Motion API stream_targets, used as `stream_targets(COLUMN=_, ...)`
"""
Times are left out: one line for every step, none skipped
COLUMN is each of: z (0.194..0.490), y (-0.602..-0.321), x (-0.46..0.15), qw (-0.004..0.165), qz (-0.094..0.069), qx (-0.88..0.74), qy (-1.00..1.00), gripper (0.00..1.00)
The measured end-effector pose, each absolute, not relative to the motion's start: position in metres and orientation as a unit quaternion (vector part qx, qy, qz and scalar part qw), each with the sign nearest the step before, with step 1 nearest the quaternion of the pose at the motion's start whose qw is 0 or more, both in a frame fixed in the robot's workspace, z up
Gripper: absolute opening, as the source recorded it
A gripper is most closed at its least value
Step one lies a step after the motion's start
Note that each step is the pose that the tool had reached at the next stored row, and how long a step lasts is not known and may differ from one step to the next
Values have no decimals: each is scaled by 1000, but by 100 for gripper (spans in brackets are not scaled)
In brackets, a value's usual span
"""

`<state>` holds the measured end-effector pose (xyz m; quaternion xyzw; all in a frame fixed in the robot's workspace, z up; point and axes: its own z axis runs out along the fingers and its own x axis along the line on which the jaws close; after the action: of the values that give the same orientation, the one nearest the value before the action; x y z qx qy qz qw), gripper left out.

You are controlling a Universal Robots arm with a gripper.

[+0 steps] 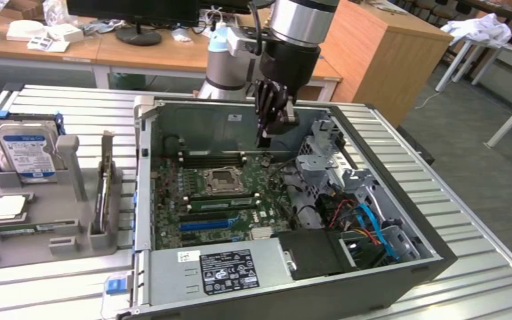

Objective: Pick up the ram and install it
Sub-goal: 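Press down the ram until it locks into place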

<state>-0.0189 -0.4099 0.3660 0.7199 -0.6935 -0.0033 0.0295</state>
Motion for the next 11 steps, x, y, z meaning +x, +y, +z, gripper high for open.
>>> stream_targets(z=366, y=-410, x=-19, qw=30, qz=-4, qx=716, qy=-698, gripper=10)
stream_targets(z=366, y=-410, x=-19, qw=30, qz=-4, qx=710, qy=-704, gripper=10)
stream_targets(z=366, y=-410, x=-19, qw=30, qz=-4, qx=704, qy=-709, gripper=10)
stream_targets(z=366, y=-410, x=-19, qw=29, qz=-4, qx=699, qy=-715, gripper=10)
stream_targets(z=366, y=-410, x=-19, qw=29, qz=-4, qx=693, qy=-721, gripper=10)
stream_targets(z=366, y=-410, x=-19, qw=29, qz=-5, qx=686, qy=-727, gripper=10)
stream_targets(z=366, y=-410, x=-19, qw=29, qz=-5, qx=680, qy=-732, gripper=10)
stream_targets(z=366, y=-410, x=-19, qw=29, qz=-5, qx=674, qy=-738, gripper=10)
stream_targets(z=366, y=-410, x=-19, qw=29, qz=-5, qx=668, qy=-743, gripper=10)
stream_targets(z=365, y=-410, x=-19, qw=29, qz=-6, qx=662, qy=-749, gripper=10)
stream_targets(z=365, y=-410, x=-19, qw=29, qz=-6, qx=656, qy=-754, gripper=10)
